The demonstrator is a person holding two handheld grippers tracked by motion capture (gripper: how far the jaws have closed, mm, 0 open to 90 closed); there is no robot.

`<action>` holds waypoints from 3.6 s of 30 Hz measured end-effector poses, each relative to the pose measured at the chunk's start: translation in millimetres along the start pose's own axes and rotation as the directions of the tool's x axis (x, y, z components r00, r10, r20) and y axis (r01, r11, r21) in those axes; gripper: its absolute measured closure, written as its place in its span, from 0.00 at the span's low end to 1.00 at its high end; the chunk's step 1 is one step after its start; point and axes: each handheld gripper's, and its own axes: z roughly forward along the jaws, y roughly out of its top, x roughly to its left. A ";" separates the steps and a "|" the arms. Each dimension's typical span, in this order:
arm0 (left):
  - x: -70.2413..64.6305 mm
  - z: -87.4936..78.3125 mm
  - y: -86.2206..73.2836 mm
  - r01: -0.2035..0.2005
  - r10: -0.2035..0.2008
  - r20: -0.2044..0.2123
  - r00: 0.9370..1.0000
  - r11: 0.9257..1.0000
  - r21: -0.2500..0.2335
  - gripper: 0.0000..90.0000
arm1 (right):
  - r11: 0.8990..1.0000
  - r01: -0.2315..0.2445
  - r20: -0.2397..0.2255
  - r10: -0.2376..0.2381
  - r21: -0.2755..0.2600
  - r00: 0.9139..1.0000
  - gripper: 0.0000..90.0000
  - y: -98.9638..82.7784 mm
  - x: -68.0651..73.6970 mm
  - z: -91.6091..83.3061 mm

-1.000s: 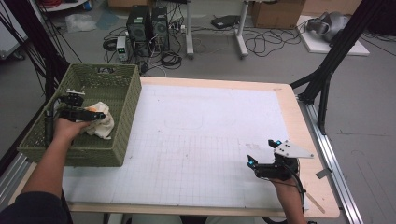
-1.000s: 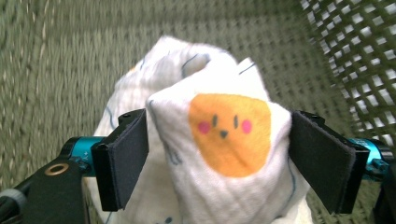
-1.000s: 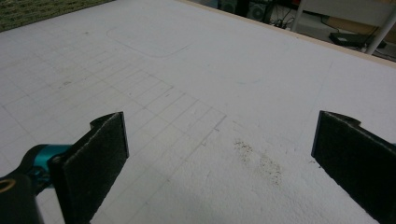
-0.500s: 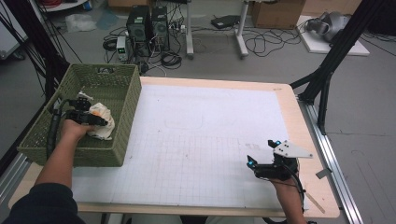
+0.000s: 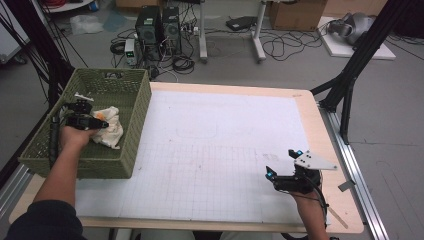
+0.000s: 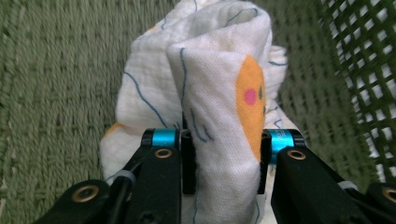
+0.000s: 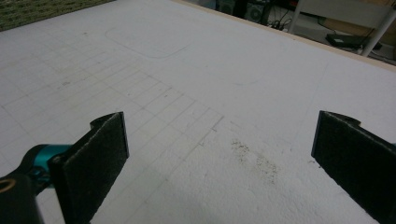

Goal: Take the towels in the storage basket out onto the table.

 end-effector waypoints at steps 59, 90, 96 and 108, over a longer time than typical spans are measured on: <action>-177.0 -103.5 -3.0 -0.084 0.486 0.413 0.770 0.718 -0.691 0.82 | 0.999 -0.010 0.001 0.010 -0.030 1.000 0.03 3.0 1.7 -5.5; -322.9 39.9 -70.4 -0.346 0.592 0.513 0.622 0.795 -0.498 0.77 | 1.000 -0.004 -0.005 0.004 -0.002 1.000 0.05 0.5 0.0 -3.2; -314.4 46.3 -68.1 -0.336 0.526 0.485 0.698 0.840 -0.427 0.33 | 1.000 -0.006 -0.005 0.006 -0.001 1.000 0.05 -0.2 -0.8 -4.0; -245.1 7.8 -78.8 -0.212 0.476 0.446 0.758 0.827 -0.521 0.23 | 1.000 -0.006 -0.010 0.006 0.006 1.000 0.05 -1.1 0.3 -1.8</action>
